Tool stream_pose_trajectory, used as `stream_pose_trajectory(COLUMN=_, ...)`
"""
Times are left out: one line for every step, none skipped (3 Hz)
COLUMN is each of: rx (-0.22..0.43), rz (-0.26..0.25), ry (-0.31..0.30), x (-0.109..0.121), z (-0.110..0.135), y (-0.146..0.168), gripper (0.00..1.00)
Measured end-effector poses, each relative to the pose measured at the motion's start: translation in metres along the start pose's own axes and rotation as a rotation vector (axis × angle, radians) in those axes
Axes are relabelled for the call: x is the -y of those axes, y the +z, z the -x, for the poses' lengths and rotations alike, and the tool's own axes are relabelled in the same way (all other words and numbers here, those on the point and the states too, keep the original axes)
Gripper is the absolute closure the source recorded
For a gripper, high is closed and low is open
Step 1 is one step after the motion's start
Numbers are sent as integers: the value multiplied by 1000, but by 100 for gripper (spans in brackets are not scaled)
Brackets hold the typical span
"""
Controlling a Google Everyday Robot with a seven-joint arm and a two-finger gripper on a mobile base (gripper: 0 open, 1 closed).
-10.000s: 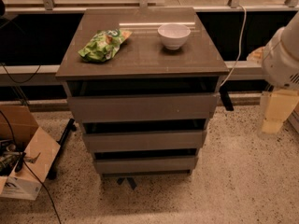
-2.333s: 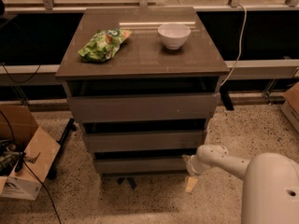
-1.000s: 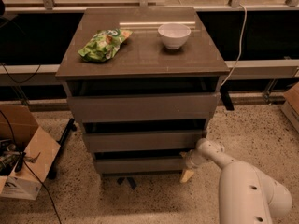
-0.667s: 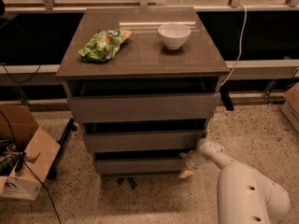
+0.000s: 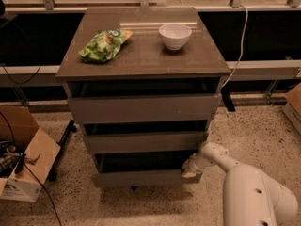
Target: Open bottom drawer
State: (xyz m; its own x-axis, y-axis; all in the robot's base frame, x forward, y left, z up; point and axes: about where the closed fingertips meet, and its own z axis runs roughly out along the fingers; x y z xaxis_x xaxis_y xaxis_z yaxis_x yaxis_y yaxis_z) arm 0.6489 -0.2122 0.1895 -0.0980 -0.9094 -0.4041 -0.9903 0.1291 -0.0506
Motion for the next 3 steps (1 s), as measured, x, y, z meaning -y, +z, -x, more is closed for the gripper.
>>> stream_pose_trajectory(rx=0, rz=4, ry=3, x=-4, z=1, y=-1, gripper=84)
stream_pose_trajectory(rx=0, rz=4, ry=3, x=-4, z=1, y=-1, gripper=61)
stream_pose_trajectory(rx=10, rz=36, ry=51, x=-33, z=3, y=-3, gripper=38)
